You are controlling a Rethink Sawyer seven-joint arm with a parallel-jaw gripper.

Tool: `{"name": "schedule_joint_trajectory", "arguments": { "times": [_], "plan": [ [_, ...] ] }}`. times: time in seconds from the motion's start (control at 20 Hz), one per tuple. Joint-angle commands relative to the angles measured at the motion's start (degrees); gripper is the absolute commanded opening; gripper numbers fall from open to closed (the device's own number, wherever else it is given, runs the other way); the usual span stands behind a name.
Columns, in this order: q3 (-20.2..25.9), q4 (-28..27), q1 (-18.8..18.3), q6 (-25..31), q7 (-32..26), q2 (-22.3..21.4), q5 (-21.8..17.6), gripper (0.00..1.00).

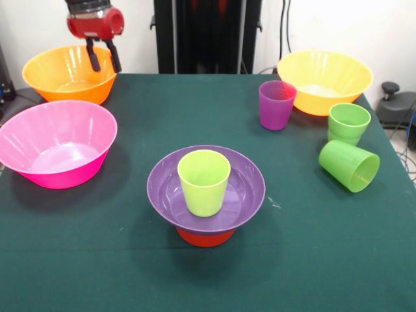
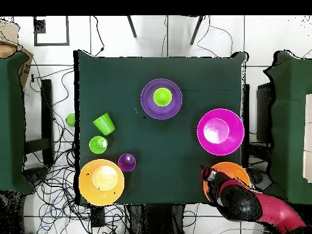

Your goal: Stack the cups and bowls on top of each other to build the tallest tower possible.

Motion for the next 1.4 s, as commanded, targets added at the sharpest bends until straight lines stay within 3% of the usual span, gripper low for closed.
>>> {"name": "schedule_joint_trajectory", "arguments": {
  "times": [0.05,0.15,0.3,0.45,0.75,0.95,1.25,1.4],
  "plan": [
    [5.8,5.6,0.3,7.4,-4.6,-5.3,3.7,1.00],
    [4.3,3.6,1.2,6.3,-4.3,-2.8,1.7,1.00],
    [-0.4,-2.5,4.0,1.1,-3.1,5.3,-4.8,1.00],
    [-1.8,-5.5,4.6,-0.6,-3.2,9.4,-7.1,1.00],
    [-1.8,-7.2,3.6,-0.4,-3.8,12.0,-9.1,1.00],
    [-0.4,-7.1,1.0,1.1,-5.7,13.0,-9.5,1.00],
    [3.0,-4.9,-3.7,5.6,-9.8,11.0,-7.5,1.00],
    [5.5,-2.8,-5.9,9.1,-11.4,7.5,-4.8,1.00]
  ]
}}
